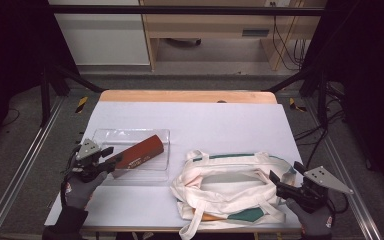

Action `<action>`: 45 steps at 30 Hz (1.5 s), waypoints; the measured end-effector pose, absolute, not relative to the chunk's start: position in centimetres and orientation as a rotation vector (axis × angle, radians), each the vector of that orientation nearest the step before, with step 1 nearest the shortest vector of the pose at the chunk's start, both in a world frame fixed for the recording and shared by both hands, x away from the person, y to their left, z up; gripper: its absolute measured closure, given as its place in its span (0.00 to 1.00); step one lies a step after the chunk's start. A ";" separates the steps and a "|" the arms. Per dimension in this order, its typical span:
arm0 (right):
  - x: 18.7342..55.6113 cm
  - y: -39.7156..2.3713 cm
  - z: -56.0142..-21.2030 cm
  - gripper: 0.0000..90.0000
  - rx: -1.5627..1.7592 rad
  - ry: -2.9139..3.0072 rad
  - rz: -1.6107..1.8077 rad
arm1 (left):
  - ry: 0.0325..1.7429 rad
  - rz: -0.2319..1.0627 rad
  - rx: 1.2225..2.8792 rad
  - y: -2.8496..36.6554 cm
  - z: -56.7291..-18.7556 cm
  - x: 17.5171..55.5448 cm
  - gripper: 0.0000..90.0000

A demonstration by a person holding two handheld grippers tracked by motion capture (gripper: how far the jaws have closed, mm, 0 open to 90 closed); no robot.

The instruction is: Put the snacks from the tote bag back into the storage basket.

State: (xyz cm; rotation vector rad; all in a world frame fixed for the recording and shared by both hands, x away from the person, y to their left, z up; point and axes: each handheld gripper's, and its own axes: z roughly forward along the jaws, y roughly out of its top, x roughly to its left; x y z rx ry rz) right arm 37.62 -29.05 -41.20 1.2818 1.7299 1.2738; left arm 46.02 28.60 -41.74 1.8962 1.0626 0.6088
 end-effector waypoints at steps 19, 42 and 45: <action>37.6 -29.0 -41.2 0.14 1.274 1.734 1.271 | 1.082 0.490 1.983 26.1 -42.4 45.6 1.00; 37.7 -29.0 -41.3 0.14 1.275 1.740 1.267 | 1.167 0.530 2.015 26.8 -42.8 46.6 1.00; 37.7 -29.0 -41.3 0.14 1.274 1.738 1.267 | 1.179 0.543 2.007 27.1 -42.8 46.7 1.00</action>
